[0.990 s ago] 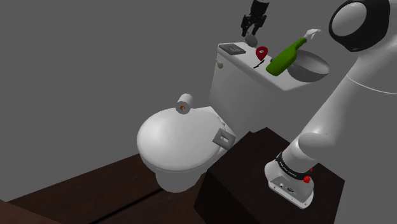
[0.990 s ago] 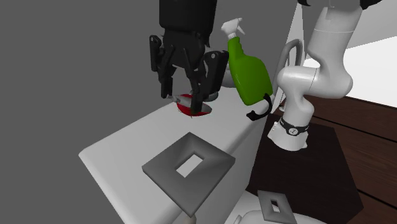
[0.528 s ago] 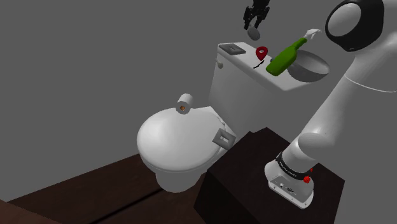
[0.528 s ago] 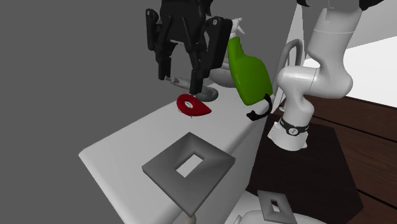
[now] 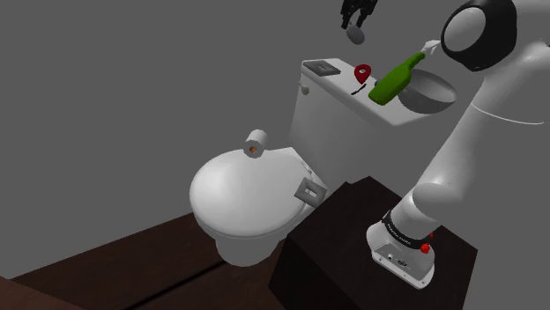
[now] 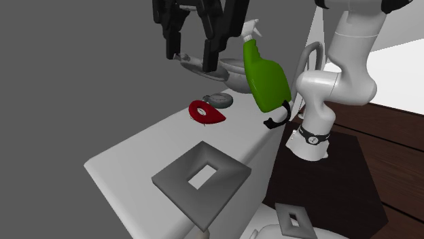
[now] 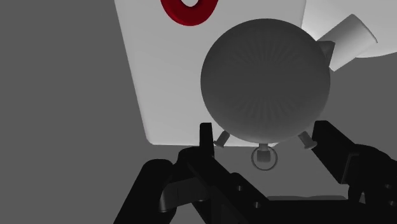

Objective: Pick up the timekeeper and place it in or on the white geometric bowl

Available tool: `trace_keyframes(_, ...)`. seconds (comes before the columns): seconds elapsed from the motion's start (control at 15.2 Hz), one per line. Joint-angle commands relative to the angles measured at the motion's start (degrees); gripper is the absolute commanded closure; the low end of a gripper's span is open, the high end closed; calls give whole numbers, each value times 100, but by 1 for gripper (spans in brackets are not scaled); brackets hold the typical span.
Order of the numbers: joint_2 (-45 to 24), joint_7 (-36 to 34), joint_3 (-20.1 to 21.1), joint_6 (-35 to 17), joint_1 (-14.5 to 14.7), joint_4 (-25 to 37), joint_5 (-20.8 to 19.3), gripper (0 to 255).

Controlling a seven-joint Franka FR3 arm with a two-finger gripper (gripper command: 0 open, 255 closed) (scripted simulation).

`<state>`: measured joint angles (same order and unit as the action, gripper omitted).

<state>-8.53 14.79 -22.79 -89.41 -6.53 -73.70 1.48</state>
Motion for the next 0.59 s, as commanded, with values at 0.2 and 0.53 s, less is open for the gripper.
trace_keyframes(0.2,-265,79,-33,479,-100,725,123,255)
trace_keyframes(0.53,1034,111,-50,148,28,-806,-392,255)
